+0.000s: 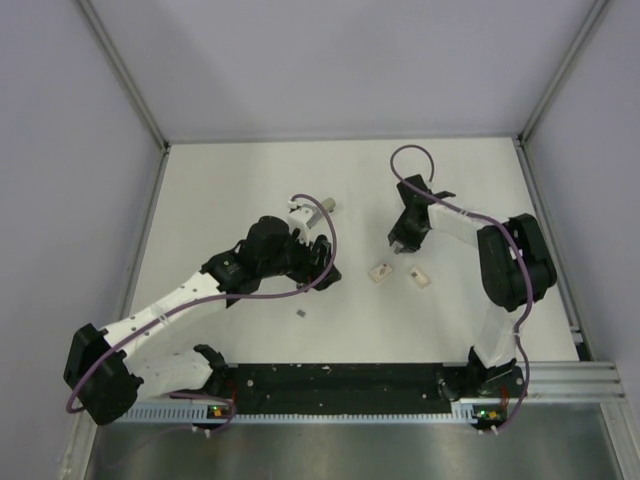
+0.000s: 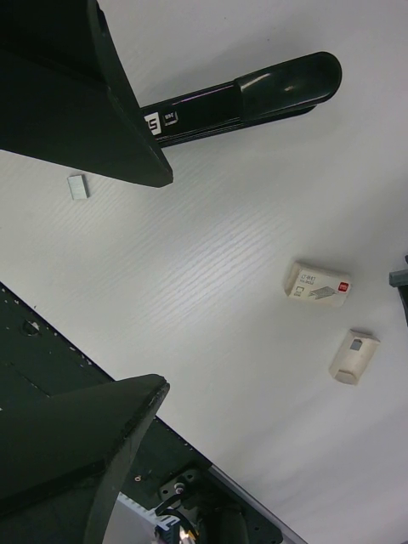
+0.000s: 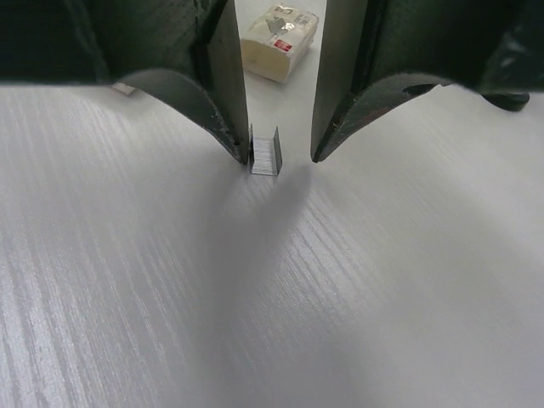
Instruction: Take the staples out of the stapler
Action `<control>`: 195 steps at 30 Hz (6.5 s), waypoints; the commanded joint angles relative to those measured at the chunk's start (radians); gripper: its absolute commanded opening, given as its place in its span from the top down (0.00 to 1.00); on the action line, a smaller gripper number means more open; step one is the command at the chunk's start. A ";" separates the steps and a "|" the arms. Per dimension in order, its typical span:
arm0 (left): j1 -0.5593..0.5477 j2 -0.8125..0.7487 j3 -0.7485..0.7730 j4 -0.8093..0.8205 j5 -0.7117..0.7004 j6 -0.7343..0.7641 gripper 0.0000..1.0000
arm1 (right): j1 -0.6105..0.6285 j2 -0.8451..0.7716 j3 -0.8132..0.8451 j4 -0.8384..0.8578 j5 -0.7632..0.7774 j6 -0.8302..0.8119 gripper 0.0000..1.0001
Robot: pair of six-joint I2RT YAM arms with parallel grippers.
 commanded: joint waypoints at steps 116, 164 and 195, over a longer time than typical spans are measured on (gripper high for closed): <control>-0.003 0.038 0.018 0.032 0.060 0.009 0.02 | 0.027 -0.347 -0.276 -0.040 0.080 -0.506 0.84; -0.003 0.005 0.003 -0.119 -0.201 -0.052 0.02 | 0.187 -0.517 -0.164 -0.140 0.147 -0.498 0.73; -0.213 0.251 -0.135 -0.121 -0.525 -0.370 0.34 | 0.233 -0.757 -0.341 -0.026 -0.131 -0.533 0.68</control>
